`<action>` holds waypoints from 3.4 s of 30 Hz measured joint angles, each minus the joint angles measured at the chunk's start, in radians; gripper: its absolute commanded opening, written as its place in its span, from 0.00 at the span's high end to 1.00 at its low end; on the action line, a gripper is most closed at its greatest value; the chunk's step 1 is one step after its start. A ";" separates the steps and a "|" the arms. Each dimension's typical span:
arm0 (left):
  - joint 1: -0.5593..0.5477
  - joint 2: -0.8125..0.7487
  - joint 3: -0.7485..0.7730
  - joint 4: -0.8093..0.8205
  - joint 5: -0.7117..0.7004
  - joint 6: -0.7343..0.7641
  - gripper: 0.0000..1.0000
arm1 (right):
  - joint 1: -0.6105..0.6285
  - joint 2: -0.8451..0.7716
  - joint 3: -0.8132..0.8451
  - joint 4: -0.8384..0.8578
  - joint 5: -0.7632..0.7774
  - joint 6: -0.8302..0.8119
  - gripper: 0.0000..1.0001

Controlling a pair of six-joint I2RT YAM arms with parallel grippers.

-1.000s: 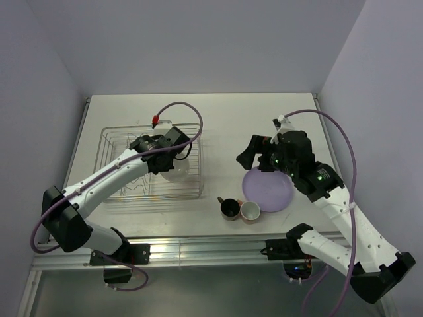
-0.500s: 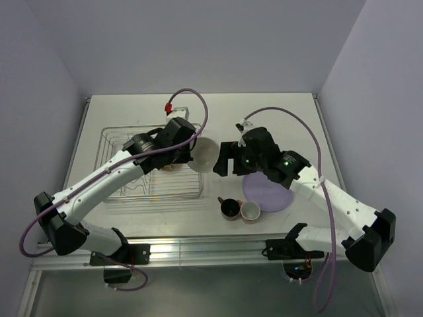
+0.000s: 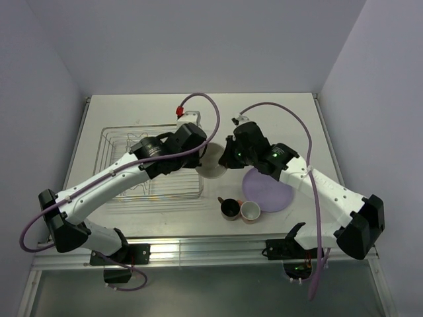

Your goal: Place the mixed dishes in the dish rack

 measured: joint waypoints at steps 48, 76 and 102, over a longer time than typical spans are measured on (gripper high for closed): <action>0.305 -0.418 -0.219 0.268 0.515 0.124 0.01 | -0.007 -0.054 -0.094 0.198 -0.218 0.069 1.00; 0.312 -0.430 -0.435 0.656 0.907 -0.203 0.03 | -0.213 -0.138 -0.298 0.683 -0.773 0.250 1.00; 0.329 -0.431 -0.484 0.701 0.886 -0.264 1.00 | -0.229 -0.062 -0.330 0.803 -0.831 0.286 0.89</action>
